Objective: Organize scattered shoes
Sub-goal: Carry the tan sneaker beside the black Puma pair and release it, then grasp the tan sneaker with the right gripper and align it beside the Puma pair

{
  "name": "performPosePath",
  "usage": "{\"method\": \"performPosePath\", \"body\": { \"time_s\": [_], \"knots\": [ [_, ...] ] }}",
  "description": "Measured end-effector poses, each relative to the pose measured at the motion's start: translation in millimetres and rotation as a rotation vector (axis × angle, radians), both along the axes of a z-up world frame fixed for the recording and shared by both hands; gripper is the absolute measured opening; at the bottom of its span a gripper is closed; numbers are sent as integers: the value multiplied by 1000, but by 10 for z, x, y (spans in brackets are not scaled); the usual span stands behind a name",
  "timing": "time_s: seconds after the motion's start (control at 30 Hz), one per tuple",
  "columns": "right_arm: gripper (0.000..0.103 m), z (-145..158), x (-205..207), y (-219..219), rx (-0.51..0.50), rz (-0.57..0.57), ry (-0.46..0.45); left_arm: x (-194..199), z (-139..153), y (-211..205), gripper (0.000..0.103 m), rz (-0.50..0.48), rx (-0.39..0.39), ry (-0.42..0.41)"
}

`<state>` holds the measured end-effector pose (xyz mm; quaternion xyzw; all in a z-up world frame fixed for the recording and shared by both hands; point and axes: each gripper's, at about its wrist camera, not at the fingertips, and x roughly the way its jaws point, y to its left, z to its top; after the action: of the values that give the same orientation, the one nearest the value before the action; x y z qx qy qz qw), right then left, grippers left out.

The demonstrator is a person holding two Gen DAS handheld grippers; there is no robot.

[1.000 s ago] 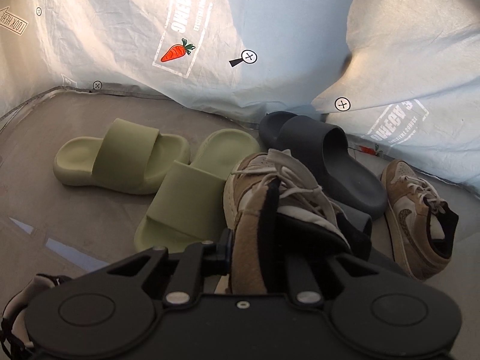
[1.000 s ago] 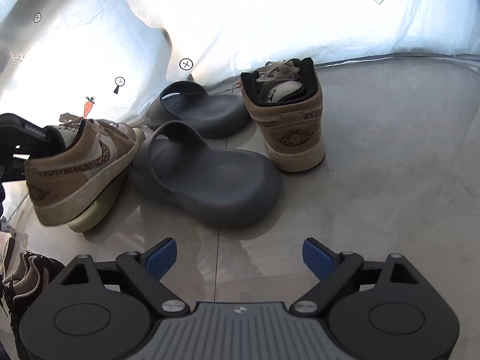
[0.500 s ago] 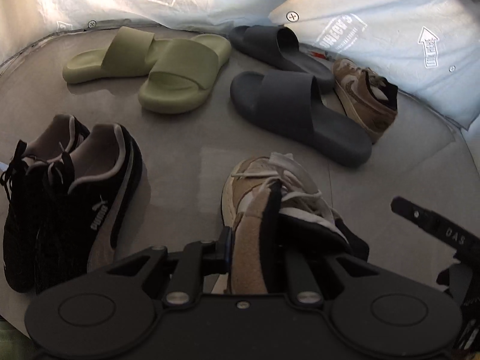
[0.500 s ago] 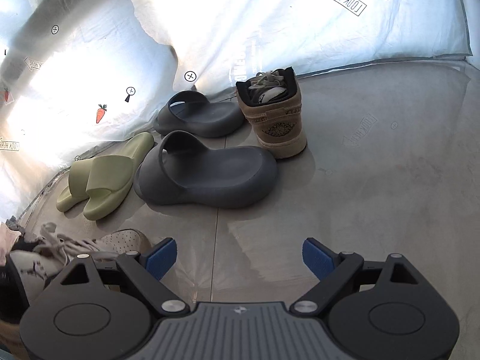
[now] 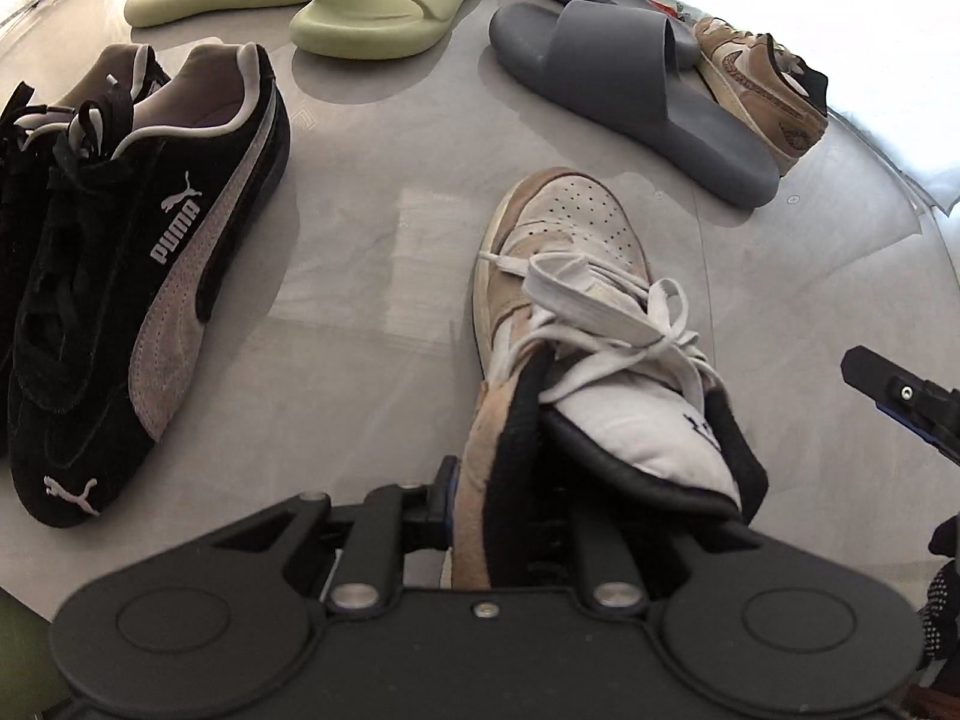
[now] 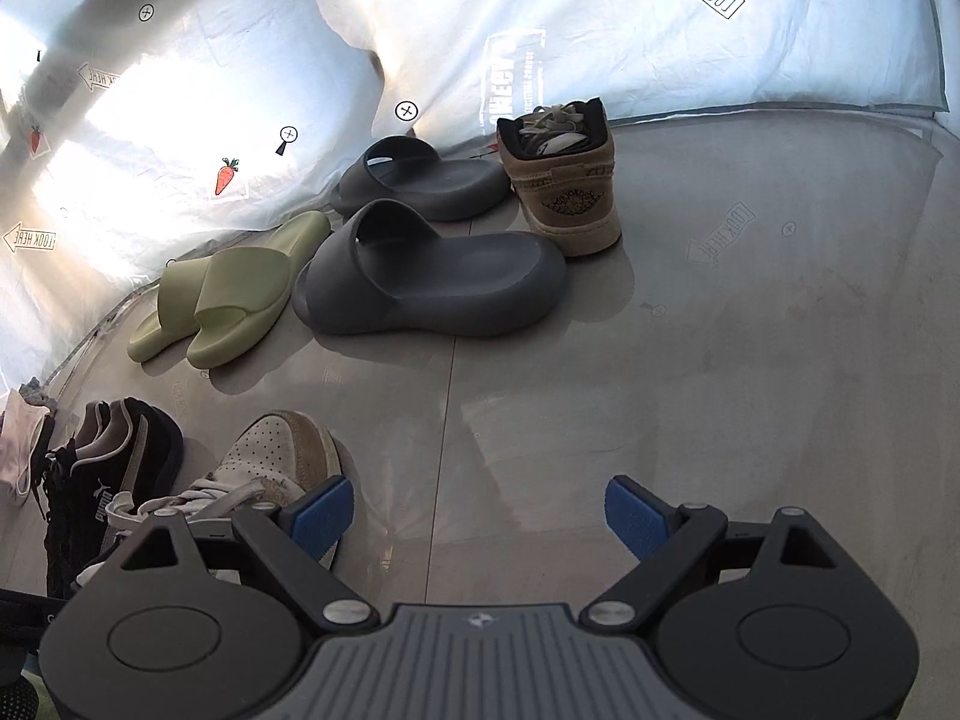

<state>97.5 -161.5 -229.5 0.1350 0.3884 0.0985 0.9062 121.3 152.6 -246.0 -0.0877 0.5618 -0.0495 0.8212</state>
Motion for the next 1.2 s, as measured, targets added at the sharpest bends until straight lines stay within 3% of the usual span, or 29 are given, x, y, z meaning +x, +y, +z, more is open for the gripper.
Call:
{"method": "performPosePath", "body": {
  "time_s": [0.1, 0.17, 0.23, 0.43, 0.6, 0.7, 0.8, 0.97, 1.2],
  "knots": [
    [91, -38, -71, 100, -18, 31, 15, -88, -37, 0, 24, -48, 5, -32],
    [91, -55, -115, 171, -31, 56, 21, -171, 11, -50, 42, -115, 49, -78],
    [91, -66, -174, 253, -42, 92, 24, -280, 78, -63, 51, -172, 67, -124],
    [91, -57, -333, 454, -66, 217, 29, -540, 274, 119, 64, -231, -5, -225],
    [90, -3, -537, 743, -176, 443, -4, -667, 429, 349, 65, -132, 50, -364],
    [86, 18, -611, 858, -205, 536, -18, -776, 537, 479, 65, -70, 74, -540],
    [85, 8, -666, 964, -236, 627, -9, -878, 664, 610, 77, -22, 86, -690],
    [85, -109, -818, 1203, -290, 789, 25, -889, 887, 846, 94, 37, -1, -741],
    [88, -151, -768, 1661, -197, 906, 71, -862, 1042, 1131, 95, 104, -135, -726]
  ]
}}
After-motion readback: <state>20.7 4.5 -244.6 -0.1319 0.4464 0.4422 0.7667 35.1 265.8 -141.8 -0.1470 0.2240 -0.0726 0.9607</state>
